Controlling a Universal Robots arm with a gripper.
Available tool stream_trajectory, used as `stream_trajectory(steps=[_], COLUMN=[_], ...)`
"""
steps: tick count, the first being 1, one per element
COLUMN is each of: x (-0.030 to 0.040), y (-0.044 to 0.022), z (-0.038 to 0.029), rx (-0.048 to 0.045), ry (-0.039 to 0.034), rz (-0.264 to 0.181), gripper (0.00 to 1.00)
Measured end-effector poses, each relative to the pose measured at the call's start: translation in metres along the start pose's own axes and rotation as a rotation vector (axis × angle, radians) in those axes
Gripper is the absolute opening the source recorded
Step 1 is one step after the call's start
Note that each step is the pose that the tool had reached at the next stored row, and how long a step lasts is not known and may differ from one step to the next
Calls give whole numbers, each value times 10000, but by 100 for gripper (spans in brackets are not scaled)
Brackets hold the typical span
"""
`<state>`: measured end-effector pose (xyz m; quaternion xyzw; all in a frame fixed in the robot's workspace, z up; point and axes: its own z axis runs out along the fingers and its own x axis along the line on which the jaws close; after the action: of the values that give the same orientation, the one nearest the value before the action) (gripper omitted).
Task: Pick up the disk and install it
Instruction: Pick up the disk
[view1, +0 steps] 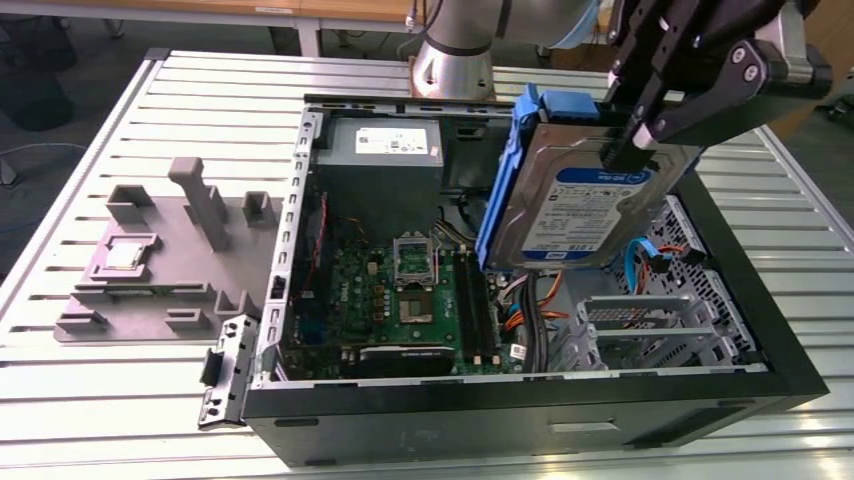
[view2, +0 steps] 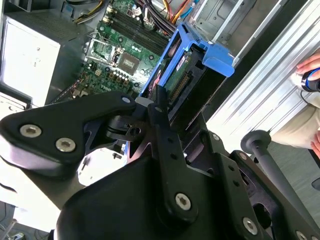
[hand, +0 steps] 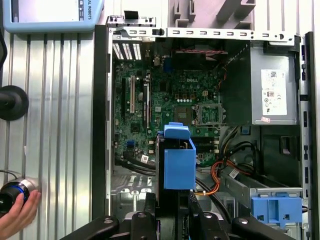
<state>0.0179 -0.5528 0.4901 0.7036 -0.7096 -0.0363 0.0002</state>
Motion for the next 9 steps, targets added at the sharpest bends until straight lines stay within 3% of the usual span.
stream_trajectory(steps=[9], x=[-2], y=[-181], z=[-8], rx=[-35], ry=[0], rz=[4], gripper=[35])
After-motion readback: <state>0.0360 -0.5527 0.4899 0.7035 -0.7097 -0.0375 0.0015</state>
